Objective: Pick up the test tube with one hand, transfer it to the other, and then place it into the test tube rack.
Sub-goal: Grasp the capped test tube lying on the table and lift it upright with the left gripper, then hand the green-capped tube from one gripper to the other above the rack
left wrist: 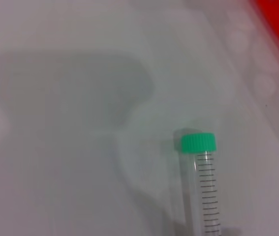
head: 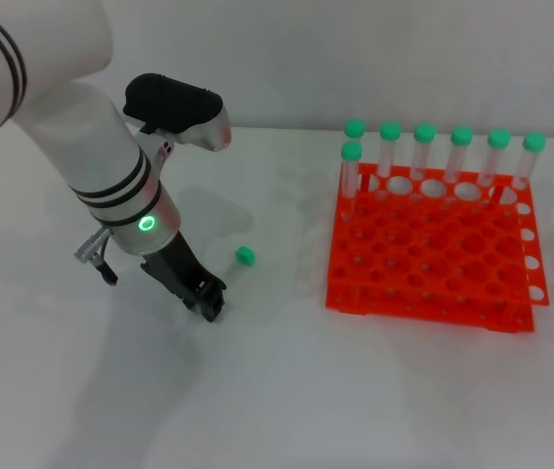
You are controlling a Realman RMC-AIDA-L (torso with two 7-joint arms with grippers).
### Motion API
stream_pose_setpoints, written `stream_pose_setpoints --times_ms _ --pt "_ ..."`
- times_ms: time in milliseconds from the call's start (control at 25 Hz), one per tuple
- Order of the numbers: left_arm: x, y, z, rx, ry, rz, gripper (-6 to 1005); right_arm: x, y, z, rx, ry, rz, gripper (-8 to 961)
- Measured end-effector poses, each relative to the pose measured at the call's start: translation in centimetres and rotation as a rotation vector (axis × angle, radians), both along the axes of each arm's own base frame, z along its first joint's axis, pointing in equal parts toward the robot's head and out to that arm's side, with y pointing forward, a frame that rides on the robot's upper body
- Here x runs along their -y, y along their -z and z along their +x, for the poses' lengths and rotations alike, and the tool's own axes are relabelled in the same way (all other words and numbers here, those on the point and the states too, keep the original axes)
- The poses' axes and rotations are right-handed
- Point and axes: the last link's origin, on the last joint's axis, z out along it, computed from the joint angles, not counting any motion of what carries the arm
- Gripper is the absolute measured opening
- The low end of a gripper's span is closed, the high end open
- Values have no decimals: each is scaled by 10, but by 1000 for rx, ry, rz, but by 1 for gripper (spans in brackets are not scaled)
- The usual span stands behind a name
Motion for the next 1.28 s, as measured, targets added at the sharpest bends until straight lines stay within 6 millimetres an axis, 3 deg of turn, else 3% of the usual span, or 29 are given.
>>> stream_pose_setpoints --times_ms 280,400,480,920,1120,1280 --pt "0 0 0 7 -3 0 296 1 0 1 0 3 0 787" --pt "-5 -4 0 33 -4 29 192 2 0 2 0 5 1 787" --pt "-12 -10 1 72 9 71 192 3 0 3 0 6 1 786" --pt "-53 -39 -8 442 166 488 191 3 -1 4 -3 13 5 787" --pt "-40 -34 -27 642 279 684 191 3 -1 4 -5 16 7 786" --pt "-14 -25 -39 801 377 808 192 3 -1 4 -6 16 9 787"
